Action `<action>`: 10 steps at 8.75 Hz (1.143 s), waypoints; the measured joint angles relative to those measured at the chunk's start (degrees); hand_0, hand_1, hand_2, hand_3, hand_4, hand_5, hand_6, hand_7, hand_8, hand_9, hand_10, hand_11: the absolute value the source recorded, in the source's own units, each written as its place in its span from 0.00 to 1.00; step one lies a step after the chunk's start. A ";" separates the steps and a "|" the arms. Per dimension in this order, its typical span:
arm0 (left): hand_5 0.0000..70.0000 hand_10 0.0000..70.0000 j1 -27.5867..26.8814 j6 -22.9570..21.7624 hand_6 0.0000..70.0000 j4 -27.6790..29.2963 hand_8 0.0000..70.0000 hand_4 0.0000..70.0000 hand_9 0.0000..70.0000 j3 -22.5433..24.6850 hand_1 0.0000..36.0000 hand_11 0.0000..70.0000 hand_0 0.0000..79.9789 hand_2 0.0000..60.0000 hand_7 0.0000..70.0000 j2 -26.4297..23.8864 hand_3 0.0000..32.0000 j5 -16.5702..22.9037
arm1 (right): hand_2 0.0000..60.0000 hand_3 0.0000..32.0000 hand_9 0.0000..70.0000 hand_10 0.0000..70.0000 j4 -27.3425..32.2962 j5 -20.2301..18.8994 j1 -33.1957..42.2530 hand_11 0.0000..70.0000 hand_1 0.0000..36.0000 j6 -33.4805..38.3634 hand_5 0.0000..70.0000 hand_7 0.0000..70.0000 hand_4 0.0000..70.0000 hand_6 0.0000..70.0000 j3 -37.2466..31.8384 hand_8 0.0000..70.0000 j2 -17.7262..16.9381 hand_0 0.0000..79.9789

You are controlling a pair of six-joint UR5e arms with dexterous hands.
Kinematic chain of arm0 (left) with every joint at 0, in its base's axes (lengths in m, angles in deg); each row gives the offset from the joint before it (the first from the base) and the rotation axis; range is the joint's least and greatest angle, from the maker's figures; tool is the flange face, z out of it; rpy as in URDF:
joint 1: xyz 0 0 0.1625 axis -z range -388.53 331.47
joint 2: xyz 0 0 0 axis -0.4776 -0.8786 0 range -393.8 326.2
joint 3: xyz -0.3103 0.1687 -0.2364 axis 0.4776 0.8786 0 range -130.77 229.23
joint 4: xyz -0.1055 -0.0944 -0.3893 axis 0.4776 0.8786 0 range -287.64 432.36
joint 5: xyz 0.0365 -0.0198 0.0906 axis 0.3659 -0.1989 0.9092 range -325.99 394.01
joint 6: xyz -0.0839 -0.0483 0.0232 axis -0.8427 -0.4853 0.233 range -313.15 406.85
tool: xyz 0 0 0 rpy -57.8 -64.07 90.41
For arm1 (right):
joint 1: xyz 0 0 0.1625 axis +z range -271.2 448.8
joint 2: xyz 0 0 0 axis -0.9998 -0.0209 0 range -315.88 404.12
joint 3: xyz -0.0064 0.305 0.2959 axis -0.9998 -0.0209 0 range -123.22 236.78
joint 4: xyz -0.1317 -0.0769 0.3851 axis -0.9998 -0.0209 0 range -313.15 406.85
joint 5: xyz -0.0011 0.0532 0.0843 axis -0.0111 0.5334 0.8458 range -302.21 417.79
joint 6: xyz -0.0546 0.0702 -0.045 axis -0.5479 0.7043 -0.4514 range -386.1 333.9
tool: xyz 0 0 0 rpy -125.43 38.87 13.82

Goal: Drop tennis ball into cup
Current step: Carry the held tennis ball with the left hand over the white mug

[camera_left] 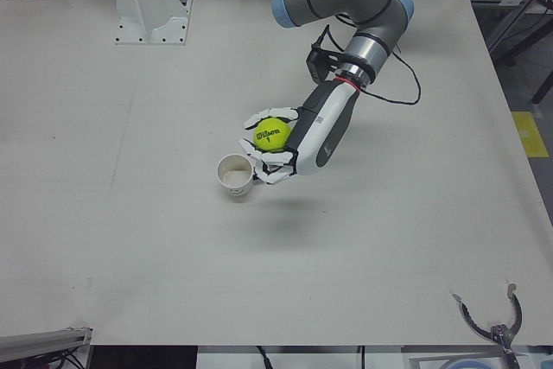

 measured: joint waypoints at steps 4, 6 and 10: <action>0.25 0.34 -1.00 0.42 0.37 0.60 0.84 1.00 1.00 0.18 1.00 0.52 0.83 1.00 1.00 0.11 0.00 -0.03 | 0.00 0.00 0.00 0.00 0.00 0.00 0.00 0.00 0.00 0.00 0.00 0.00 0.00 0.00 0.01 0.00 -0.02 0.00; 0.26 0.35 -2.62 0.31 0.38 0.59 0.88 1.00 1.00 0.50 1.00 0.55 0.84 1.00 1.00 -0.12 0.00 -0.08 | 0.00 0.00 0.00 0.00 0.00 0.00 0.00 0.00 0.00 0.00 0.00 0.00 0.00 0.00 0.01 0.00 -0.02 0.00; 0.25 0.32 -4.01 0.18 0.38 0.49 0.86 1.00 1.00 0.82 1.00 0.50 0.83 1.00 1.00 -0.50 0.00 -0.41 | 0.00 0.00 0.00 0.00 0.00 0.00 0.00 0.00 0.00 0.00 0.00 0.00 0.00 0.00 0.13 0.00 0.00 0.00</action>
